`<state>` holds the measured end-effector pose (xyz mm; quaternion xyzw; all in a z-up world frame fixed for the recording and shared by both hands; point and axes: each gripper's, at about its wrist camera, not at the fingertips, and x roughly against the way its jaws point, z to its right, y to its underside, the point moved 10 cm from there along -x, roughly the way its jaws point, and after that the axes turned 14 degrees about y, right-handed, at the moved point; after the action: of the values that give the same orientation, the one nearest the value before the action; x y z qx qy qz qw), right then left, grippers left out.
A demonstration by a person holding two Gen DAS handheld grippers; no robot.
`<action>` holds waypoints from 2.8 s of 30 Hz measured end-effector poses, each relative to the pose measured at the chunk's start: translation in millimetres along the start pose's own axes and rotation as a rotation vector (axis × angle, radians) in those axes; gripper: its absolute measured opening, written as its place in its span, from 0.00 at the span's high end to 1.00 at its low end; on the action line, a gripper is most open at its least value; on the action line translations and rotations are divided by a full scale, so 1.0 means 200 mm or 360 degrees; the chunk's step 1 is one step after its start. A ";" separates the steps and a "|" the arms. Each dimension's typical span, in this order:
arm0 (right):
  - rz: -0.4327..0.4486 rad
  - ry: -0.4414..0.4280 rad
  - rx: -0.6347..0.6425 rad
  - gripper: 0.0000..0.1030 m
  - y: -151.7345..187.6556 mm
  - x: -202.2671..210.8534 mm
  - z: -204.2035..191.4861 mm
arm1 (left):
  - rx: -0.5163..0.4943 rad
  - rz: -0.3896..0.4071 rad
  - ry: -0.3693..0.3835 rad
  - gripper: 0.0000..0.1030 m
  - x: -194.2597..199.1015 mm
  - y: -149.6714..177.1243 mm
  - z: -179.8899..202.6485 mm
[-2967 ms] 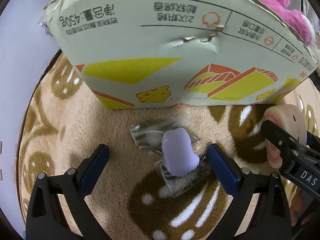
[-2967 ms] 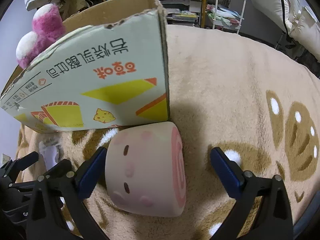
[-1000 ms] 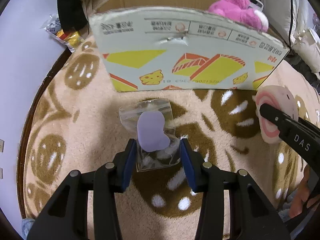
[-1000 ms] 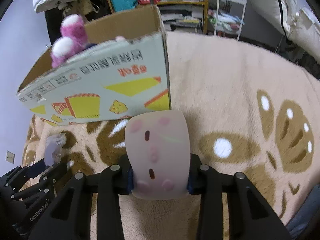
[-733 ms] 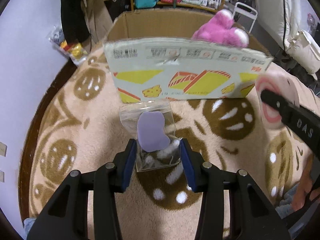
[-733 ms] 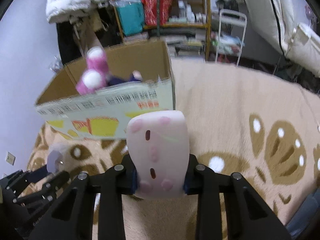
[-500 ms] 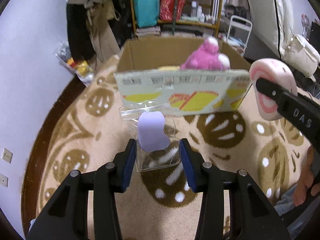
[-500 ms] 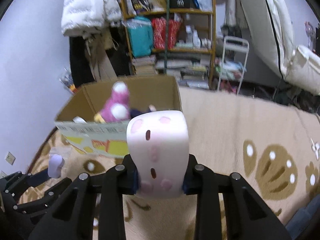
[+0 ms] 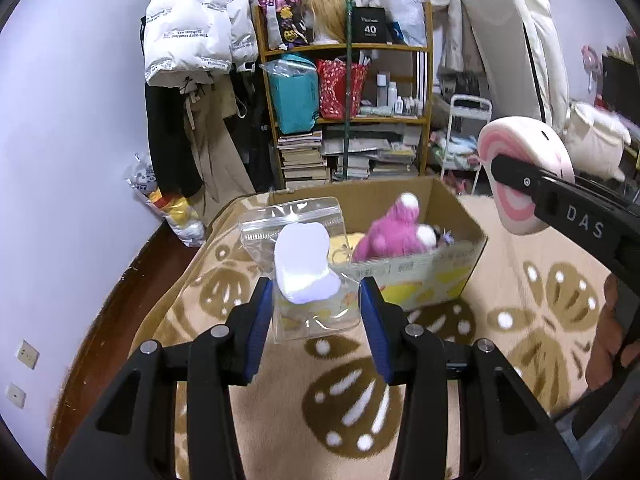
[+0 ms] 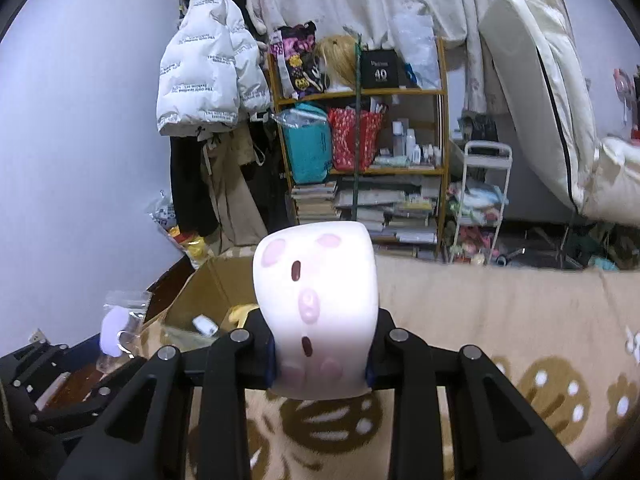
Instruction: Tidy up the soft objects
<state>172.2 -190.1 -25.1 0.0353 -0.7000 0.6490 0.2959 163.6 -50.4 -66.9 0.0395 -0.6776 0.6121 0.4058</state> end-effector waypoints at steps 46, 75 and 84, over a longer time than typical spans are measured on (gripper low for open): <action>-0.0185 -0.0183 -0.0123 0.11 -0.01 -0.58 0.03 | -0.0012 -0.0079 -0.0049 0.23 -0.45 -0.13 -0.22; 0.0032 0.0016 -0.0090 0.00 -0.15 0.21 0.32 | 0.0073 0.0219 -0.0212 0.03 0.51 -0.18 -0.24; 0.0090 0.0074 -0.0136 0.00 -0.12 0.40 0.41 | 0.0028 0.0292 -0.0272 0.03 0.67 -0.11 -0.18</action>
<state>85.7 -243.7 35.0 -0.0122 -0.7208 0.6272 0.2948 103.9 33.6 26.8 0.0330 -0.7050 0.6470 0.2886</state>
